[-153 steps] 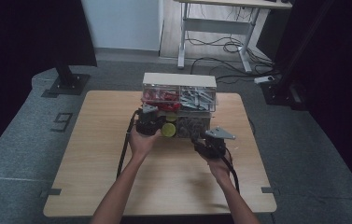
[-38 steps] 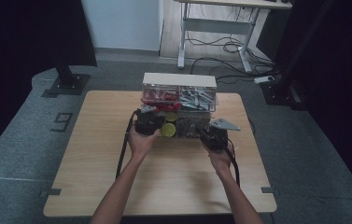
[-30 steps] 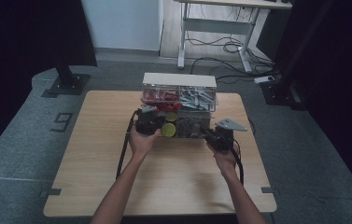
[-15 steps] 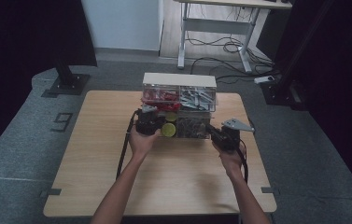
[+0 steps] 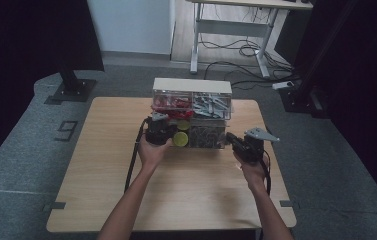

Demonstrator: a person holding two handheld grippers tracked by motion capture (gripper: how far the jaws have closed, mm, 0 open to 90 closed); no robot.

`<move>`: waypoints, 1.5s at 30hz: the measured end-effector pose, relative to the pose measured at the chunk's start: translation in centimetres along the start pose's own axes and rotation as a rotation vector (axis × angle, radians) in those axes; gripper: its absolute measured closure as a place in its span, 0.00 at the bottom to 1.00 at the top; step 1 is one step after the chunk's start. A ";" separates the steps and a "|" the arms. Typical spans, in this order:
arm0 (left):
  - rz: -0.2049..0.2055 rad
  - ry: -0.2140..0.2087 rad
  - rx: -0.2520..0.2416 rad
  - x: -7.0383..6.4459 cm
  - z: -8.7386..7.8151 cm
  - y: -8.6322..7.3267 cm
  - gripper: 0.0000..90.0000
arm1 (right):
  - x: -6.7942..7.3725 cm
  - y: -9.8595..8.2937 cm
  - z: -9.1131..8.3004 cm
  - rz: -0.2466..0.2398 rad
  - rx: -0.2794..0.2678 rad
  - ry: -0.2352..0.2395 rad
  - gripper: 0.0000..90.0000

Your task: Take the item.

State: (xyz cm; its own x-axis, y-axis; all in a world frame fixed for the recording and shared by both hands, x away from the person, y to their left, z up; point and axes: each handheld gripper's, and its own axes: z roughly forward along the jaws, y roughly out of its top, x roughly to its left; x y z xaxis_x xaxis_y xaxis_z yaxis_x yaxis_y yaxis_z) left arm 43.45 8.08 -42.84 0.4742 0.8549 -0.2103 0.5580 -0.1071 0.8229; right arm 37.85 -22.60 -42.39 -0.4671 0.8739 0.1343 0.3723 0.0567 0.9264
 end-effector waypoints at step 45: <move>0.002 -0.001 0.004 -0.1 0.1 -0.1 1.00 | -4.0 -1.6 -2.7 0.037 -0.009 -0.085 0.99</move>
State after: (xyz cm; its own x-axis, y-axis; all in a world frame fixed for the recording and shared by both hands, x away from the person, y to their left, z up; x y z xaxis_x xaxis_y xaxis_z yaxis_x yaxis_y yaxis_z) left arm 43.37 7.95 -42.94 0.4759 0.8544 -0.2088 0.5595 -0.1109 0.8214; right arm 36.92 -27.51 -43.45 -0.3834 0.9131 0.1386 0.3809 0.0196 0.9244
